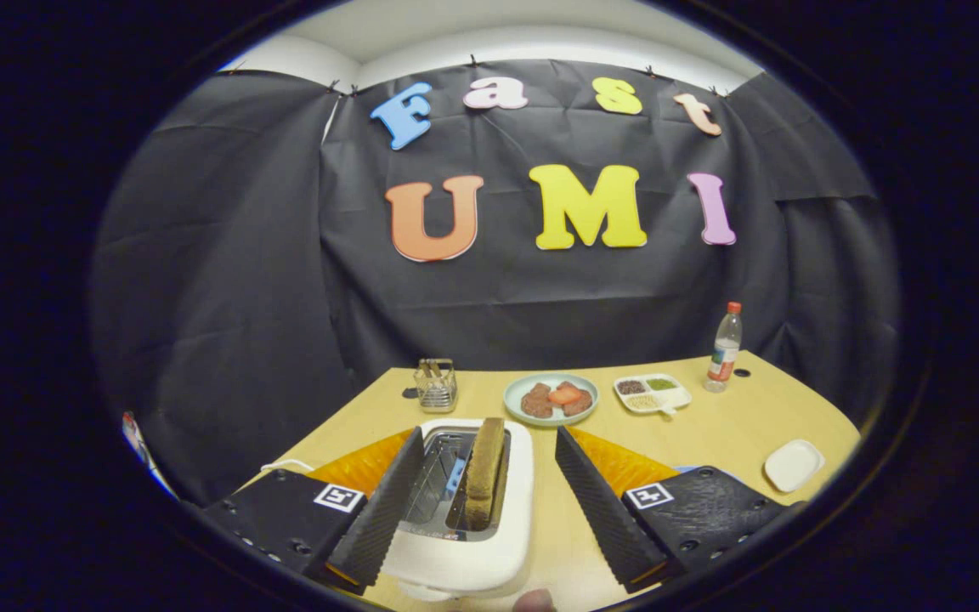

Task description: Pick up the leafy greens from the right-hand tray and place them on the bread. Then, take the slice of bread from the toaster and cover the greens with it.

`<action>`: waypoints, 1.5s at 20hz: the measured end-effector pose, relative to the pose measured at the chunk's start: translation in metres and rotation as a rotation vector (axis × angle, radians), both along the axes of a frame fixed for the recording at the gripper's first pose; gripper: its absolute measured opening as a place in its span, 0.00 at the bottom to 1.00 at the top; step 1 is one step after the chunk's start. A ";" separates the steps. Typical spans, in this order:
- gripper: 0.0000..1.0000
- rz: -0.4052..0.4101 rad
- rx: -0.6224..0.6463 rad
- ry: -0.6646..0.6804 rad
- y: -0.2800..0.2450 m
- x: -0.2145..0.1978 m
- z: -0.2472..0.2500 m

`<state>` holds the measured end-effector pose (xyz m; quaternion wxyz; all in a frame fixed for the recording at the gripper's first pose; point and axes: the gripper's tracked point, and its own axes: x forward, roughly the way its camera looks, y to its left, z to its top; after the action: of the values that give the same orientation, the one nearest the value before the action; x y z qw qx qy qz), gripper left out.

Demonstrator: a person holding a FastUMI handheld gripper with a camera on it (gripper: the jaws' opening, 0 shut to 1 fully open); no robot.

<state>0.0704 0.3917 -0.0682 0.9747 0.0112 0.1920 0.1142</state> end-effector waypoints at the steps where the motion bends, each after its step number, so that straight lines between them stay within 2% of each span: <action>1: 0.96 -0.011 -0.007 0.010 0.000 0.004 -0.006; 2: 0.94 -0.019 -0.008 0.021 0.001 0.010 -0.010; 5: 0.79 -0.037 -0.016 0.057 0.001 0.018 -0.026; 7: 0.66 -0.041 -0.024 0.063 0.002 0.021 -0.029; 10: 0.35 -0.053 -0.027 0.070 0.004 0.023 -0.034; 12: 0.18 -0.052 -0.028 0.066 0.006 0.023 -0.034; 13: 0.18 -0.045 -0.022 0.063 0.009 0.022 -0.033; 14: 0.10 -0.046 -0.011 0.061 0.010 0.021 -0.032; 16: 0.04 -0.036 0.007 0.057 0.010 0.019 -0.024; 24: 0.04 0.006 0.157 -0.053 -0.008 0.011 0.058; 30: 0.03 -0.028 0.196 -0.085 -0.064 0.001 0.072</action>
<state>0.0715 0.3282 0.0041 0.9777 0.1040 0.1380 0.1193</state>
